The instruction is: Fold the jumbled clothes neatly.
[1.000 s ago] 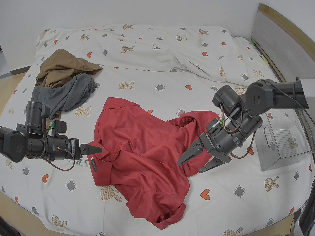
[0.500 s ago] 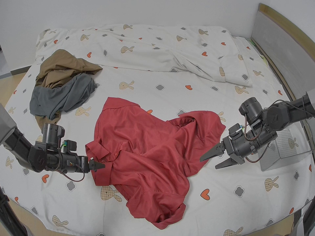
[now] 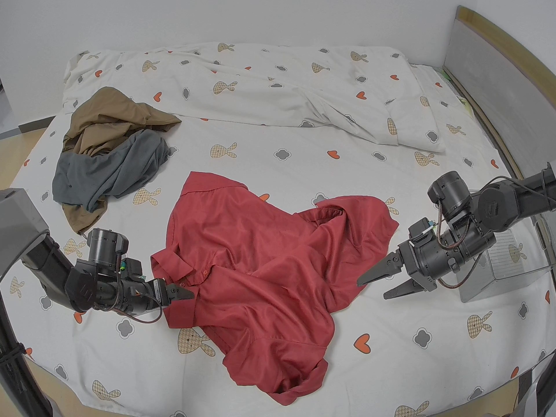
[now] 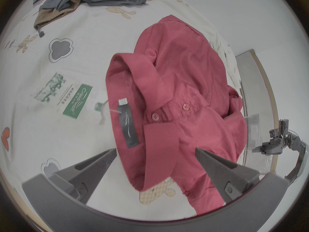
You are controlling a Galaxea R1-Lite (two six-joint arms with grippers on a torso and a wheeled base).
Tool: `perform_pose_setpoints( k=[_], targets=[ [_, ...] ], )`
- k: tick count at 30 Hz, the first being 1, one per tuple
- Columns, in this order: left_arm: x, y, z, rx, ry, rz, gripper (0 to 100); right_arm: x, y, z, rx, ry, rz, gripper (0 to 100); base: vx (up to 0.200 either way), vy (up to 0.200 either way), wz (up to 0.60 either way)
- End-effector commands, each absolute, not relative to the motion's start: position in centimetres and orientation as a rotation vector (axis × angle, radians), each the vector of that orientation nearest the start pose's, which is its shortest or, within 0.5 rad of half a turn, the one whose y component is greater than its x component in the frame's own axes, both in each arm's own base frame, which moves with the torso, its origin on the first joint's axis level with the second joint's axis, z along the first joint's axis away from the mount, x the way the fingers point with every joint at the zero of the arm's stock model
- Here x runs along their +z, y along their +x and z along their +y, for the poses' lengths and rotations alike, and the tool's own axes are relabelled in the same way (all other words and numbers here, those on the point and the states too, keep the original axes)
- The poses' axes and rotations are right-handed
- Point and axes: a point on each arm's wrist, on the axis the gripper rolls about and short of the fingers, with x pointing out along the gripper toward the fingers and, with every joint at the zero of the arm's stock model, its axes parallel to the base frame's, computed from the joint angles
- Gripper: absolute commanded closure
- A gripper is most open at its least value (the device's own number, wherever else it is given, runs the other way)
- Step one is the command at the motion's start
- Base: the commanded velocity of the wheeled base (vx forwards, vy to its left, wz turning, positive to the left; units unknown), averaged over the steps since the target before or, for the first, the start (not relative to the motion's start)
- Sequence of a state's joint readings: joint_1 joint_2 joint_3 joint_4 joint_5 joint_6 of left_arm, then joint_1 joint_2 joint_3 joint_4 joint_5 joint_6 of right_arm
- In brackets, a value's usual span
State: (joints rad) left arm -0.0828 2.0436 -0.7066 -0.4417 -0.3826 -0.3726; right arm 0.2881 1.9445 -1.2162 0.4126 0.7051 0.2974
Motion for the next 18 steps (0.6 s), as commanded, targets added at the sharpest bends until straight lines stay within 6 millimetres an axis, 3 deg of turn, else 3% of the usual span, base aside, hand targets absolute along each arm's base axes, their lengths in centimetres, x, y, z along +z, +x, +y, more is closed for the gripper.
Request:
perform_pose_setpoints(
  k=[1, 10, 18],
  targets=[
    [2.3, 31.8, -3.6, -0.262, -0.479, 0.974, 0, 13.2, 31.0, 10.7, 0.704, 0.489, 1.289, 0, 0.0, 0.0, 0.0],
    [0.3, 32.7, -3.7, -0.265, -0.478, 0.962, 0, 14.1, 30.6, 10.6, 0.713, 0.486, 1.262, 0, 0.0, 0.0, 0.0],
    [1.9, 33.6, -3.7, -0.288, -0.475, 0.88, 0, 14.1, 30.6, 10.5, 0.712, 0.486, 1.264, 0, 0.0, 0.0, 0.0]
  ],
)
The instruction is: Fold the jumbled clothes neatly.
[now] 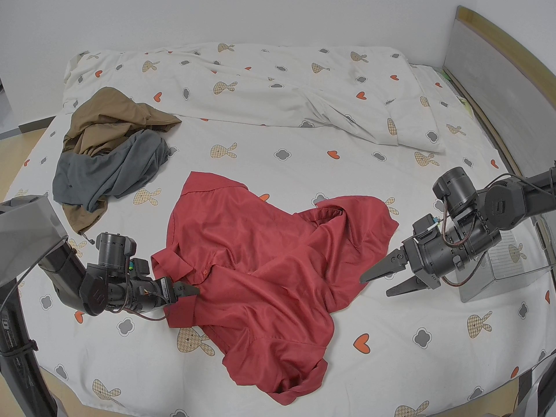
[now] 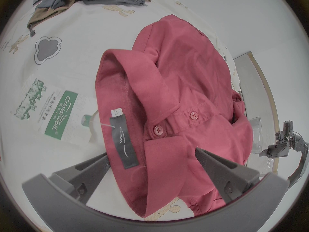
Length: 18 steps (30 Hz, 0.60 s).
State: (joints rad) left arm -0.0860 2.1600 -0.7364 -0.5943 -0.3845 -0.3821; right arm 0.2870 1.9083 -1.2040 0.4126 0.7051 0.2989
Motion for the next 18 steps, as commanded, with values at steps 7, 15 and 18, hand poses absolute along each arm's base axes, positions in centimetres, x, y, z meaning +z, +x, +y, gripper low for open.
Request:
perform_pose_setpoints(
  k=[7, 15, 18],
  targets=[
    [2.71, 33.31, -3.88, -0.297, -0.476, 0.86, 100, 13.98, 30.53, 10.53, 0.711, 0.487, 1.268, 0, 0.0, 0.0, 0.0],
    [2.48, 33.03, -3.79, -0.292, -0.475, 0.872, 100, 13.9, 30.6, 10.34, 0.704, 0.491, 1.269, 0, 0.0, 0.0, 0.0],
    [2.88, 33.08, -3.64, -0.29, -0.473, 0.859, 100, 13.9, 30.67, 10.11, 0.698, 0.495, 1.267, 0, 0.0, 0.0, 0.0]
  ],
)
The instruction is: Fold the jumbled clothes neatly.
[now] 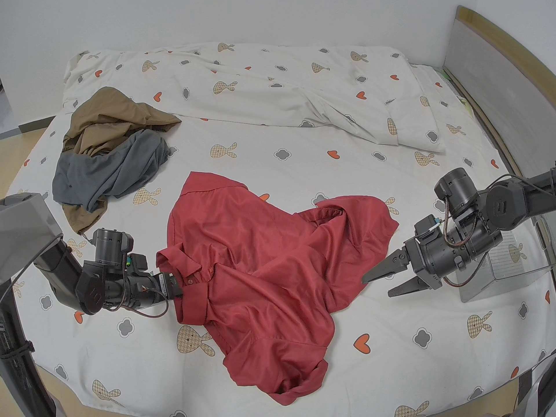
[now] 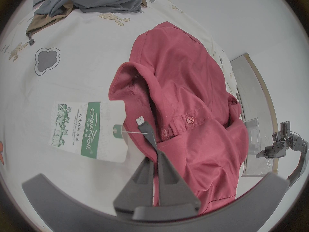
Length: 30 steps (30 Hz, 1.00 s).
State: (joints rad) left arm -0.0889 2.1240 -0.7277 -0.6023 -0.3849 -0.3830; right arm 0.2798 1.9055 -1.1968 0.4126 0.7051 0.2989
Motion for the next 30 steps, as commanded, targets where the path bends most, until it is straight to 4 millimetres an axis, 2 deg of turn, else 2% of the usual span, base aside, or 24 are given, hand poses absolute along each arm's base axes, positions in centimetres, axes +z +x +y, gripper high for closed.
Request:
perform_pose_setpoints(
  k=[1, 5, 14, 17, 19, 20, 25, 27, 30],
  targets=[
    [3.2, 33.1, -3.6, -0.29, -0.475, 0.851, 100, 13.9, 30.7, 10.1, 0.698, 0.495, 1.267, 0, 0.0, 0.0, 0.0],
    [4.5, 33.1, -2.9, -0.28, -0.477, 0.811, 100, 13.8, 30.8, 9.9, 0.69, 0.501, 1.267, 0, 0.0, 0.0, 0.0],
    [9.4, 33.9, 1.2, -0.173, -0.513, 0.756, 100, 13.4, 31.8, 8.3, 0.641, 0.531, 1.24, 0, 0.0, 0.0, 0.0],
    [10.9, 33.9, 2.7, -0.141, -0.504, 0.761, 100, 12.7, 33.0, 7.1, 0.595, 0.533, 1.176, 0, 0.0, 0.0, 0.0],
    [11.0, 33.8, 2.9, -0.136, -0.503, 0.762, 100, 12.6, 33.2, 7.0, 0.587, 0.531, 1.166, 0, 0.0, 0.0, 0.0],
    [11.9, 33.6, 3.4, -0.126, -0.492, 0.764, 100, 12.3, 34.4, 6.4, 0.541, 0.509, 1.099, 0, 0.0, 0.0, 0.0],
    [12.8, 33.2, 4.0, -0.106, -0.496, 0.772, 100, 11.7, 36.1, 6.5, 0.477, 0.496, 1.002, 0, 0.0, 0.0, 0.0],
    [13.3, 32.9, 4.6, -0.085, -0.506, 0.781, 100, 10.9, 37.2, 6.8, 0.467, 0.498, 0.948, 0, 0.0, 0.0, 0.0],
    [13.5, 32.6, 5.4, -0.06, -0.517, 0.777, 100, 10.1, 37.9, 7.0, 0.47, 0.496, 0.94, 0, 0.0, 0.0, 0.0]
  ],
)
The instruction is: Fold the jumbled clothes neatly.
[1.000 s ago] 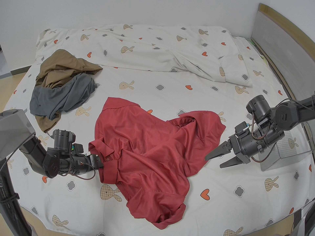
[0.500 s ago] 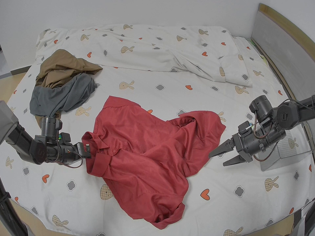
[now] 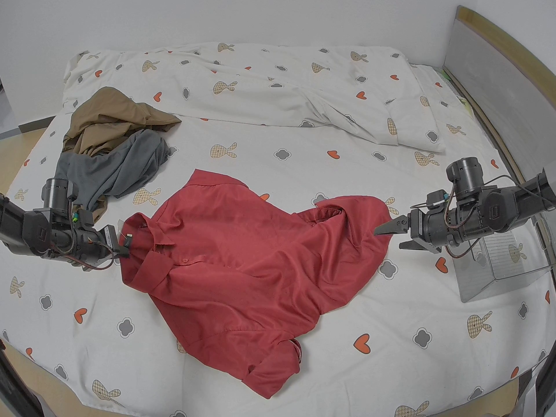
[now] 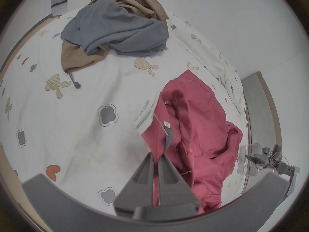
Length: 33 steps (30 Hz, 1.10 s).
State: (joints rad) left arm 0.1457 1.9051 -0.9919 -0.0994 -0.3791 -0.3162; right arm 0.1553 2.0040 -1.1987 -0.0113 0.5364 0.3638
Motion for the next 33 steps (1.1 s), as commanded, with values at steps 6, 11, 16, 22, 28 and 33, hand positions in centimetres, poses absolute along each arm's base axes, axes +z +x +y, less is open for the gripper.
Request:
perform_pose_setpoints(
  k=[6, 11, 16, 22, 28, 33],
  targets=[
    [13.7, 32.3, 6.5, -0.028, -0.531, 0.787, 100, 9.7, 38.6, 7.0, 0.466, 0.499, 0.937, 0, 0.0, 0.0, 0.0],
    [12.9, 32.3, 6.3, -0.036, -0.514, 0.828, 100, 9.9, 38.8, 6.9, 0.467, 0.499, 0.924, 0, 0.0, 0.0, 0.0],
    [12.2, 32.5, 6.1, -0.031, -0.49, 0.85, 0, 10.1, 38.9, 6.5, 0.46, 0.503, 0.917, 0, 0.0, 0.0, 0.0],
    [13.5, 30.8, 5.7, -0.037, -0.48, 0.825, 0, 10.1, 39.1, 5.7, 0.442, 0.509, 0.909, 0, 0.0, 0.0, 0.0],
    [16.2, 26.9, 1.5, -0.172, -0.415, 0.777, 0, 9.5, 40.5, 5.0, 0.426, 0.517, 0.894, 0, 0.0, 0.0, 0.0],
    [16.9, 25.8, -2.4, -0.32, -0.359, 0.781, 0, 9.0, 42.3, 5.1, 0.432, 0.512, 0.872, 0, 0.0, 0.0, 0.0]
  ],
)
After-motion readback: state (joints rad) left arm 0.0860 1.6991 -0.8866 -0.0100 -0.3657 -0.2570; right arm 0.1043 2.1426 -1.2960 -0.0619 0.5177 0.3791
